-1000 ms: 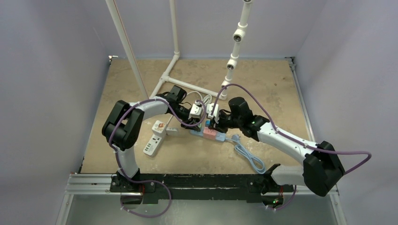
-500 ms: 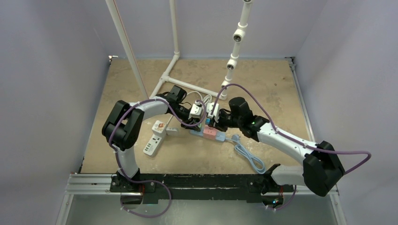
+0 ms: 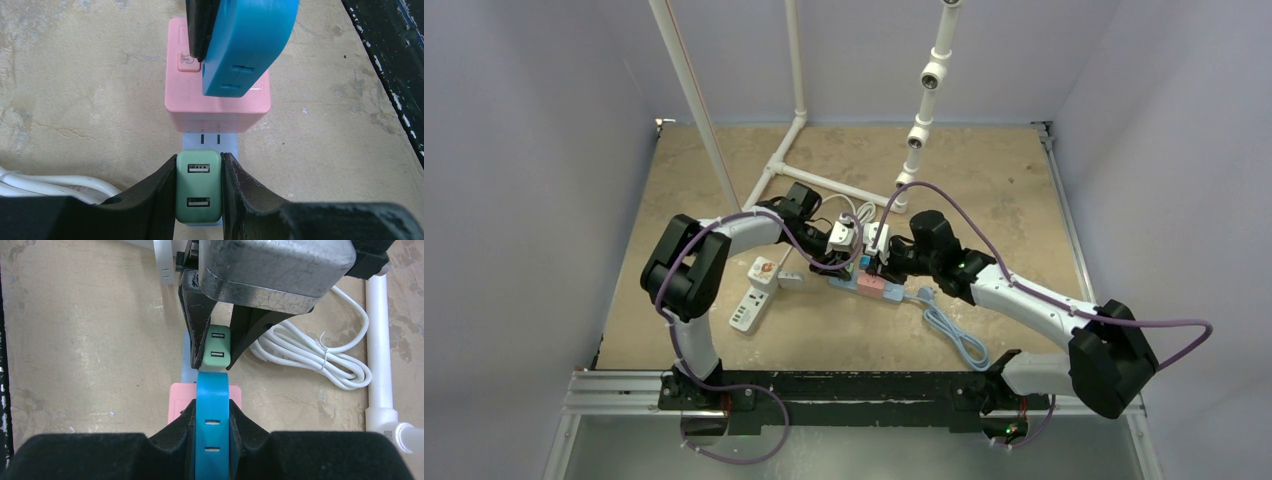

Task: Insert the plug
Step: Insert the plug into the socket.

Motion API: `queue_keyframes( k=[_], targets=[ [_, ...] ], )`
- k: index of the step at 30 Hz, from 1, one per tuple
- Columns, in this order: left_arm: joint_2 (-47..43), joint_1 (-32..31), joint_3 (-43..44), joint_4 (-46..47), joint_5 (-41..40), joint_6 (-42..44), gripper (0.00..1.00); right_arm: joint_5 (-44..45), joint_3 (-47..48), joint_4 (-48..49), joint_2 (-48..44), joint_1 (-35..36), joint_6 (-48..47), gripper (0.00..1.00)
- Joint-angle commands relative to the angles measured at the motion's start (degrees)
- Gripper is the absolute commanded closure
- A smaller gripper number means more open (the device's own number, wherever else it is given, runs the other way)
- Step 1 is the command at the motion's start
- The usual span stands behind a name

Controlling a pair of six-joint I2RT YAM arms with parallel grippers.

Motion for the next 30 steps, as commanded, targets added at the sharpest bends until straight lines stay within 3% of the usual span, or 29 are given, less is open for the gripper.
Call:
queue_keyframes(
  k=[1,30],
  targets=[
    [-1.0,-0.9,-1.2,0.0,-0.2,-0.8,1.00,-0.9,-0.1,1.7,0.0,0.6,0.4,1.00],
    [-1.1,-0.9,-1.3,-1.7,-0.3,0.9,1.00,-2.1,0.9,-3.2,2.1,1.1,1.5,1.00]
  ],
)
